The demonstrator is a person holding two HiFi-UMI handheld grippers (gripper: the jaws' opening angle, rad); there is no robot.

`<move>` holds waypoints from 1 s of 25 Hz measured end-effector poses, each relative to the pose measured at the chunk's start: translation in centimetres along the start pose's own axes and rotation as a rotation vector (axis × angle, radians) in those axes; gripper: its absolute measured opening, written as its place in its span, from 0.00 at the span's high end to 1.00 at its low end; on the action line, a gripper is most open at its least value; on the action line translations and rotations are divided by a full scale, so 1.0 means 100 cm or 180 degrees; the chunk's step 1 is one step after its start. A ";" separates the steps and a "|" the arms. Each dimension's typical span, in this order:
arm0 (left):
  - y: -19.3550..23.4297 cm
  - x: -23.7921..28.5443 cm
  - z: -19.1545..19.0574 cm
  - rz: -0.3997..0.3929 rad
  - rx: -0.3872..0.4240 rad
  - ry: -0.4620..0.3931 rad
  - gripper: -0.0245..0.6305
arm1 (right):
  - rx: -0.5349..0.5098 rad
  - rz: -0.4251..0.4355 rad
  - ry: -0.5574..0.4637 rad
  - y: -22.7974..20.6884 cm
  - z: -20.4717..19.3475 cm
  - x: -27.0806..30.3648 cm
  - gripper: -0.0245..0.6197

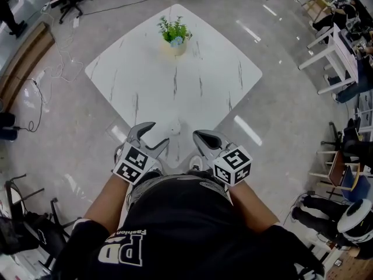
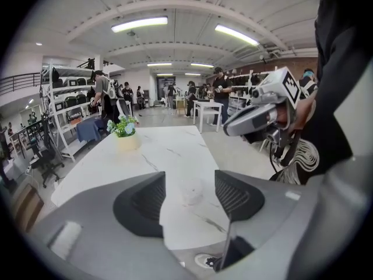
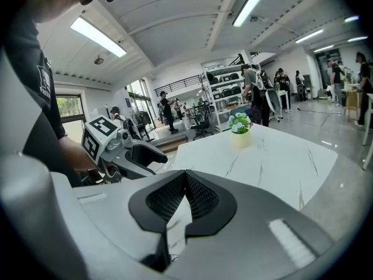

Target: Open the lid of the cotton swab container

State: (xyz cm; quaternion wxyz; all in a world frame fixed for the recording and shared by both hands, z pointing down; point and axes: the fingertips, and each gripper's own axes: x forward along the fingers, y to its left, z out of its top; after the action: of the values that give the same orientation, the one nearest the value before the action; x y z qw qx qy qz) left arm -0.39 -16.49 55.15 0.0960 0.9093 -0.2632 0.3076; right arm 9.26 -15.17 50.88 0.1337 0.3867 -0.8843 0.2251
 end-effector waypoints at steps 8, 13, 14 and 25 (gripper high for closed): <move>-0.005 0.036 -0.036 -0.0066 0.0033 0.0325 0.48 | 0.0071 -0.0004 0.0113 -0.002 -0.019 0.000 0.96; -0.005 0.060 -0.056 -0.0105 -0.0019 0.0417 0.48 | 0.0119 -0.0009 0.0180 -0.004 -0.033 -0.001 0.96; -0.006 0.065 -0.059 -0.0127 -0.0022 0.0434 0.48 | 0.0126 -0.0009 0.0197 -0.004 -0.036 0.000 0.96; -0.008 0.108 -0.086 -0.0188 -0.0089 0.0663 0.48 | 0.0222 -0.0006 0.0241 -0.011 -0.050 0.007 0.96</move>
State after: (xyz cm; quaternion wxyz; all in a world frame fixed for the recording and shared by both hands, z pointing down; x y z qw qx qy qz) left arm 2.95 -17.45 68.53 0.1446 0.8784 -0.2291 0.3938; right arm 9.93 -13.80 55.80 0.1536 0.3832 -0.8698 0.2702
